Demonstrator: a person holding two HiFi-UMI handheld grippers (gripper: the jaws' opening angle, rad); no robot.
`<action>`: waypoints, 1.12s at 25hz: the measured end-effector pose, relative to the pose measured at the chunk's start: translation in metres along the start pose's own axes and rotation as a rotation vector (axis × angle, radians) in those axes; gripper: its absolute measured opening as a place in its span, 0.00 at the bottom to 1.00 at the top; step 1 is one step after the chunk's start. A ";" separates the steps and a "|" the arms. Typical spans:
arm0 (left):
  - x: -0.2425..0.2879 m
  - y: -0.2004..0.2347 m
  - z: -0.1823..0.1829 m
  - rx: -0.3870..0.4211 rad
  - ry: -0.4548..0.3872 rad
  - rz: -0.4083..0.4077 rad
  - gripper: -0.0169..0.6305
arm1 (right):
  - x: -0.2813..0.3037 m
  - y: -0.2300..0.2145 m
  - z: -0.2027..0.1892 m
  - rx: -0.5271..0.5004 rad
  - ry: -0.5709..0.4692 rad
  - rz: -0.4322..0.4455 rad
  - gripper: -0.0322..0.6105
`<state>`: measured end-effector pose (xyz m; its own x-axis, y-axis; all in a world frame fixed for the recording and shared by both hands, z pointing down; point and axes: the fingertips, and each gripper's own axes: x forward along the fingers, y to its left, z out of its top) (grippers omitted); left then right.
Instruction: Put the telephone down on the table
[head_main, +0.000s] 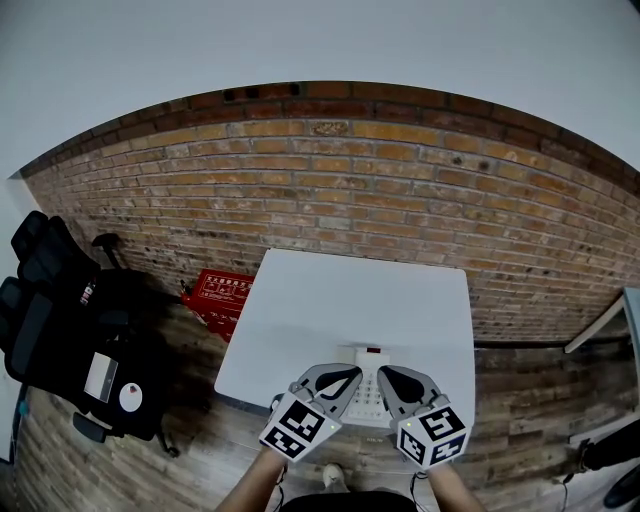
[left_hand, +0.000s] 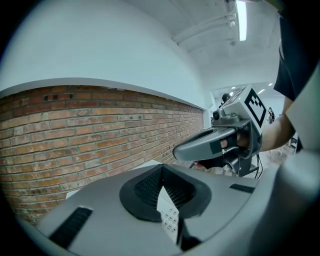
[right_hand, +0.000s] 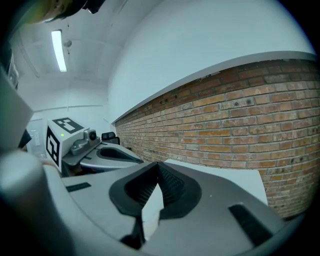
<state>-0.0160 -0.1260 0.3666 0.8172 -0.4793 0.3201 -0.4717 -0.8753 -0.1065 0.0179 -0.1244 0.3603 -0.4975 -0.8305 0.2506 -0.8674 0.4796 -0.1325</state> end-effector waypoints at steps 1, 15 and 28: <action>-0.001 -0.002 0.002 -0.001 -0.002 0.006 0.04 | -0.004 0.000 0.001 -0.002 -0.003 0.002 0.07; -0.017 -0.052 0.021 0.020 0.001 0.065 0.04 | -0.063 0.004 0.007 -0.008 -0.030 0.040 0.07; -0.053 -0.100 0.030 0.044 -0.020 0.144 0.04 | -0.115 0.034 -0.001 -0.001 -0.065 0.081 0.07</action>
<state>-0.0021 -0.0150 0.3316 0.7489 -0.6009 0.2794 -0.5700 -0.7991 -0.1909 0.0456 -0.0120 0.3278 -0.5659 -0.8053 0.1767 -0.8241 0.5465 -0.1487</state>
